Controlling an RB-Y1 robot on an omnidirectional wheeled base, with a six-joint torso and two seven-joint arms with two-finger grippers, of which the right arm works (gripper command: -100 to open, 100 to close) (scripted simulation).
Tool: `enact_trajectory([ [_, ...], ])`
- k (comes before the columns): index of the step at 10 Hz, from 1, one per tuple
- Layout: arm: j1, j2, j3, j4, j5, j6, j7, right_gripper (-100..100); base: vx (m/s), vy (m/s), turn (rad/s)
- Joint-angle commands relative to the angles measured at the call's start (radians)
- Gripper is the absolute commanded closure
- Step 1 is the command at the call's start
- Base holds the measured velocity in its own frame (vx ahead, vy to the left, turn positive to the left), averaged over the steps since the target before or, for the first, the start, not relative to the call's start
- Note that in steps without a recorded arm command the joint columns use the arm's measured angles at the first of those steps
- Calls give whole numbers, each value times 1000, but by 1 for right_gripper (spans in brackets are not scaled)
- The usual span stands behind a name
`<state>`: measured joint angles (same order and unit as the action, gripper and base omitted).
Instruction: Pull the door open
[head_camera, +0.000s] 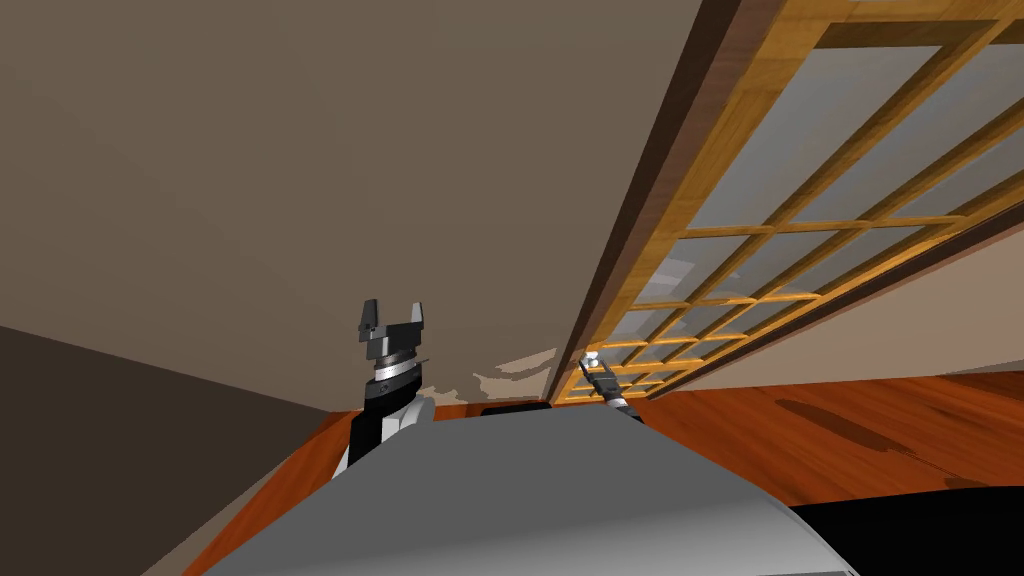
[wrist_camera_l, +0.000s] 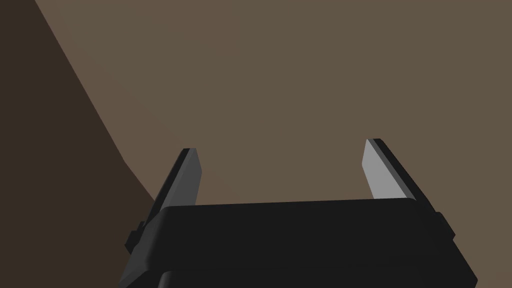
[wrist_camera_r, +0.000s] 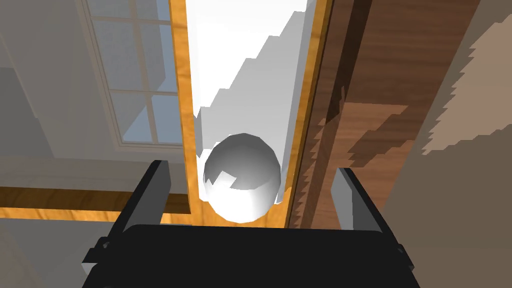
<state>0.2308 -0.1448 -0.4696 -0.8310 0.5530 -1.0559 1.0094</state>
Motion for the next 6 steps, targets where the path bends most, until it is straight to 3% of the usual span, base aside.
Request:
enact_trajectory([
  [1, -5, -1, 0, -2, 0, 4, 1, 100, -25, 11, -2],
  [6, -5, -1, 0, -2, 0, 4, 1, 100, -7, -3, 0],
])
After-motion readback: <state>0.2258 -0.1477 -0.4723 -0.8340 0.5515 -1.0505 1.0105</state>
